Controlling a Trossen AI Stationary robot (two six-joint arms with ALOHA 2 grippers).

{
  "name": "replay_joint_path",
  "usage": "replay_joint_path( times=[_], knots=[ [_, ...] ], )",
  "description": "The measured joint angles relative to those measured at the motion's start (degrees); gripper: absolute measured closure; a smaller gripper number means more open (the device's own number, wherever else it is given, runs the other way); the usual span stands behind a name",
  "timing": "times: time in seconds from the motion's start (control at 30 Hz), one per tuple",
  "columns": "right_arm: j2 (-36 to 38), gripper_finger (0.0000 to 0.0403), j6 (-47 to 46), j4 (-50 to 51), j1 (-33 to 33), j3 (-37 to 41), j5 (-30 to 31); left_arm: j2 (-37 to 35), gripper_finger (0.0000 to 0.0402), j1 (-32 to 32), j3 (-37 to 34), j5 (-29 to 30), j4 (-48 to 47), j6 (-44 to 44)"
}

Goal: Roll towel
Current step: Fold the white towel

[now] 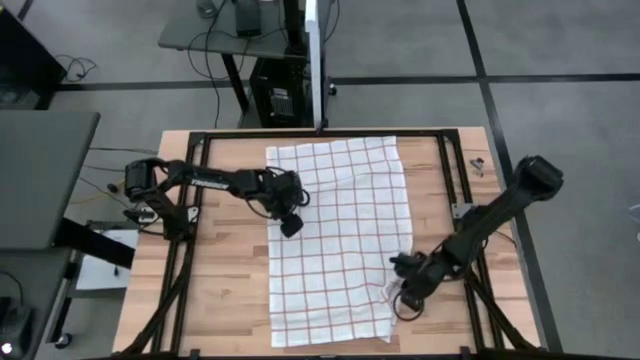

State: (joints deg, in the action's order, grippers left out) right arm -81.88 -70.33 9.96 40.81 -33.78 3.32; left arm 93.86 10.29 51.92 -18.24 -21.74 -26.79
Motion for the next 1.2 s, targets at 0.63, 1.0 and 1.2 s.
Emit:
replay_joint_path(
  times=[0.63,1.0,1.2],
  knots=[
    [-5.98,0.0305,-19.62,-1.91,13.24,-0.55,-2.16,-0.50,0.0245,-2.46,-10.42,5.92,3.21,1.81],
    [3.73,0.0305,-24.11,14.76,14.90,-5.08,2.48,-2.05,0.0245,2.07,-10.42,4.63,3.74,4.42],
    [4.77,0.0306,-20.08,14.24,14.74,-7.40,8.29,-11.81,0.0256,1.40,-10.71,-0.27,2.92,0.38]
  ],
)
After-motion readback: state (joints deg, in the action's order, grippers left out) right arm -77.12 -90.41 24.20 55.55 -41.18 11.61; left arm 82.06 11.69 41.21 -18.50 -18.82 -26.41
